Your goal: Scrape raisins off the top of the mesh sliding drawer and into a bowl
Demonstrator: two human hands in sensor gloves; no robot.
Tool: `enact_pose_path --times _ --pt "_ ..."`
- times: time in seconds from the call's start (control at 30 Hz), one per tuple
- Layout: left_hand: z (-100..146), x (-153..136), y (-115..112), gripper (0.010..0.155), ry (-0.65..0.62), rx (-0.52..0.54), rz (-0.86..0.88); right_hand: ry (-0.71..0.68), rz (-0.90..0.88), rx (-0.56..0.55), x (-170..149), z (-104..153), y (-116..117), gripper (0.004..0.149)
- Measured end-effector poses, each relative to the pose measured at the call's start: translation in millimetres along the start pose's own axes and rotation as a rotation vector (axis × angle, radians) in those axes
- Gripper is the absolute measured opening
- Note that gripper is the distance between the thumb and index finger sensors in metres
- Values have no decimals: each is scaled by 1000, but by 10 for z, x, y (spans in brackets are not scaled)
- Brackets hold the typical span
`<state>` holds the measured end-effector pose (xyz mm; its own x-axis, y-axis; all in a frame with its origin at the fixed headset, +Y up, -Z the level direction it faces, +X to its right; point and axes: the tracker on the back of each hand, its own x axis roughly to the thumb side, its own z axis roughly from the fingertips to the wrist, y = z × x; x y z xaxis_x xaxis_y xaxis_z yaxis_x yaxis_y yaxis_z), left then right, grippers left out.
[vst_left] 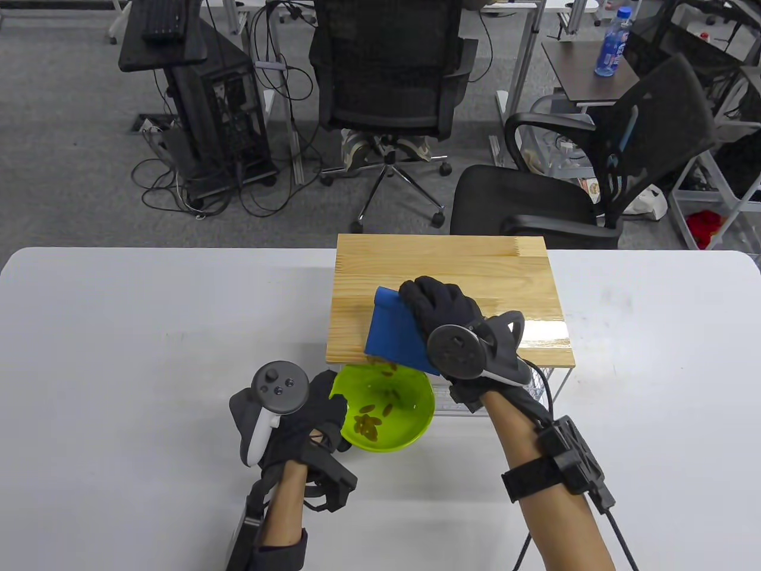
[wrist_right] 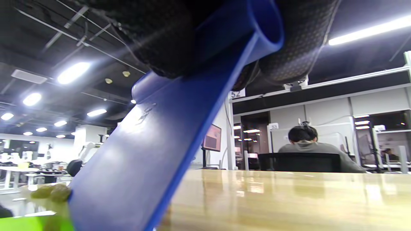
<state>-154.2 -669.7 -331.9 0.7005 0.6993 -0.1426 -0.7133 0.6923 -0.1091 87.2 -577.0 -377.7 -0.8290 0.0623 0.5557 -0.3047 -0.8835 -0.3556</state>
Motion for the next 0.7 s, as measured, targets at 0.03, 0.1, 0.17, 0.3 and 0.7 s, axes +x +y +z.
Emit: enact_pose_path --times 0.03,0.1,0.17,0.3,0.7 --pt "-1 3 -3 52 1 0 -6 -24 -4 -12 21 38 -2 57" --pt "-2 8 -8 52 -1 -2 -21 -61 -3 -24 67 105 2 57" --pt "-3 12 -13 53 -1 -6 -30 -91 28 -46 104 189 -9 57" --pt "-18 20 -42 57 -16 -39 -48 -46 -19 -230 76 437 -100 57" --pt "134 244 66 55 -136 -162 -117 196 -151 -548 -331 1174 -518 57"
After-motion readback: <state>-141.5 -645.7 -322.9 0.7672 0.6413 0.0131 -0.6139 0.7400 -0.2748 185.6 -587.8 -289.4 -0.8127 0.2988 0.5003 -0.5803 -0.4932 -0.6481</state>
